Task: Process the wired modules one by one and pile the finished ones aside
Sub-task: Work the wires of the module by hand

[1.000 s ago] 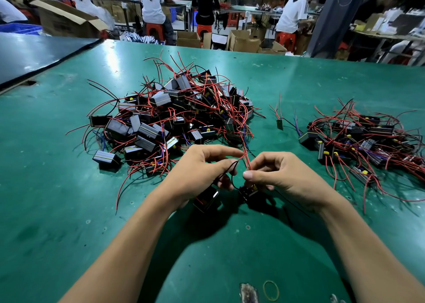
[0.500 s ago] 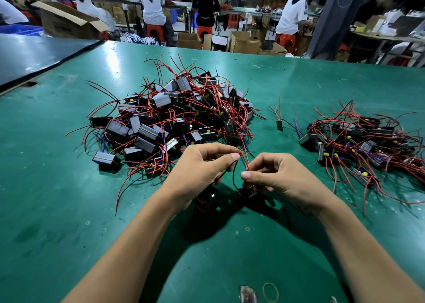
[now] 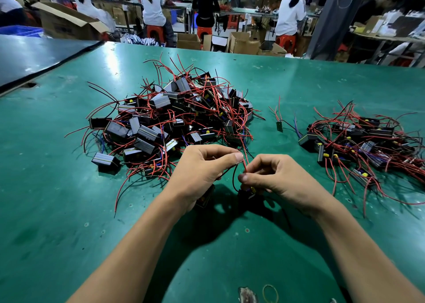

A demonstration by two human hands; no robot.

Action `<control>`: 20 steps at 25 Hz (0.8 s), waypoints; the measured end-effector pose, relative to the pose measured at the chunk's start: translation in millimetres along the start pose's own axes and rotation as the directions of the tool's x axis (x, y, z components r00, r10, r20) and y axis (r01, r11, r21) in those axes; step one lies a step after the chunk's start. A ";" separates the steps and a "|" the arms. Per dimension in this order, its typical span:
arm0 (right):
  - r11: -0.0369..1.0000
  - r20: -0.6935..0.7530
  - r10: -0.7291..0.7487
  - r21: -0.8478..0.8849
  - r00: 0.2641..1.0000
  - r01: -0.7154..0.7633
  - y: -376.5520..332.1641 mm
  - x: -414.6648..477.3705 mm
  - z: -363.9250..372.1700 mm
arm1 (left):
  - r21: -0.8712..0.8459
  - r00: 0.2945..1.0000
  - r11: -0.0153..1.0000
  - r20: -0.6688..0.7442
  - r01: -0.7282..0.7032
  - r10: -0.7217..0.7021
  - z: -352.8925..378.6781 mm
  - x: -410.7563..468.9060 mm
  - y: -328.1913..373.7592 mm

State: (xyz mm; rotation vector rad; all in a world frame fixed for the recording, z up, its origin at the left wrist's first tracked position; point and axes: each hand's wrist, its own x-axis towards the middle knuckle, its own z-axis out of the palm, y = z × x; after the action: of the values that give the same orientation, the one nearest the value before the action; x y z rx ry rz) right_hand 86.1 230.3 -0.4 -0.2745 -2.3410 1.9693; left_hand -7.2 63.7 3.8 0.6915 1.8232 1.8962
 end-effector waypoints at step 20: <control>0.968 0.074 -0.251 -0.006 0.965 0.252 -3.9 1.3 -1.4 | 0.037 0.987 0.999 0.159 -0.026 0.020 -7.6 -4.2 7.6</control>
State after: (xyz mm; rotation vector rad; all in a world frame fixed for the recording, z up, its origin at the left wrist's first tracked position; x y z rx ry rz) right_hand 84.6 231.2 3.5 0.0931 -2.3005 1.8698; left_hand -8.3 54.7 10.9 0.8552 1.7629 1.7697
